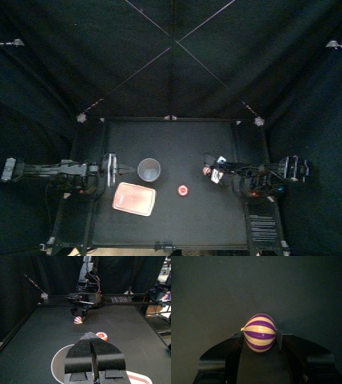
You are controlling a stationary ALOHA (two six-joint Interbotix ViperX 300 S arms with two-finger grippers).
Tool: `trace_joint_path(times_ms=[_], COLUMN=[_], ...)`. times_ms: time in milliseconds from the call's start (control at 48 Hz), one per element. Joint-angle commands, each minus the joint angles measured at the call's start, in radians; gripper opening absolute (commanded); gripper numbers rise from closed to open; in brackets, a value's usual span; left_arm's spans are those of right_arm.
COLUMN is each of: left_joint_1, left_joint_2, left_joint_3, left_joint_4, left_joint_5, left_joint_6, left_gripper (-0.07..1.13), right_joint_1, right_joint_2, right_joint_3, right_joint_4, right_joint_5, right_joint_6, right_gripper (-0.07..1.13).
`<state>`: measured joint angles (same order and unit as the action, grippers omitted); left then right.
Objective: Pick the onion then place it in the grey bowl
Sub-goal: Place onion in the grey bowl
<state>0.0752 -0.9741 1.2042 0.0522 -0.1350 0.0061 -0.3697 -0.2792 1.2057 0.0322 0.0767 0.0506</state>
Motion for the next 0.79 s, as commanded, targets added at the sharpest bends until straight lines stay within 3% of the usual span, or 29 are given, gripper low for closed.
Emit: trace_joint_path(times_ms=[21, 312, 604, 792], left_joint_1=[0.002, 0.0, 0.0, 0.0], left_joint_2=[0.003, 0.003, 0.003, 0.003], left_joint_3=[-0.015, -0.014, -0.012, -0.012], left_joint_4=[0.0, -0.002, -0.002, -0.002], left_joint_5=[-0.009, -0.009, -0.011, -0.02], left_joint_6=[0.0, 0.0, -0.002, 0.0], left_gripper=[0.0, 0.0, 0.0, 0.0], right_joint_1=[-0.002, 0.038, 0.161, 0.244], right_joint_2=[-0.003, -0.06, -0.141, -0.097], right_joint_3=[-0.012, -0.081, -0.262, -0.379], right_joint_4=[0.006, 0.006, 0.006, 0.002], right_joint_5=[0.012, 0.06, 0.055, -0.04], right_joint_6=[-0.003, -0.003, -0.005, -0.006], right_gripper=[0.75, 0.74, 0.74, 0.74])
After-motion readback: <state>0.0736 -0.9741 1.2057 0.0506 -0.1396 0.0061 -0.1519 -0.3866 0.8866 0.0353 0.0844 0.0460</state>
